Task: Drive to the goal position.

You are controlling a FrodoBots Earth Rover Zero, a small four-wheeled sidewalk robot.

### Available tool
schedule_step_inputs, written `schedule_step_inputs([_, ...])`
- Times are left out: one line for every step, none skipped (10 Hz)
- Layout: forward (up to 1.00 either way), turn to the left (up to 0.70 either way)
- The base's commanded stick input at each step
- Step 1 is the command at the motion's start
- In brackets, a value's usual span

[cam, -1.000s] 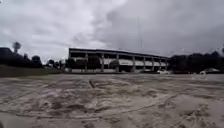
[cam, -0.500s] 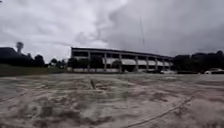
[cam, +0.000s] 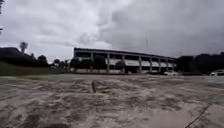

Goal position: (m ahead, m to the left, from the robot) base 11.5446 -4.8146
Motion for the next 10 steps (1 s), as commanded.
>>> schedule_step_inputs([0.7,0.0])
schedule_step_inputs([0.7,0.0])
schedule_step_inputs([0.7,0.0])
schedule_step_inputs([0.7,0.0])
schedule_step_inputs([0.7,0.0])
schedule_step_inputs([0.7,0.0])
schedule_step_inputs([0.7,0.0])
schedule_step_inputs([0.7,0.0])
schedule_step_inputs([0.7,0.0])
schedule_step_inputs([0.7,0.0])
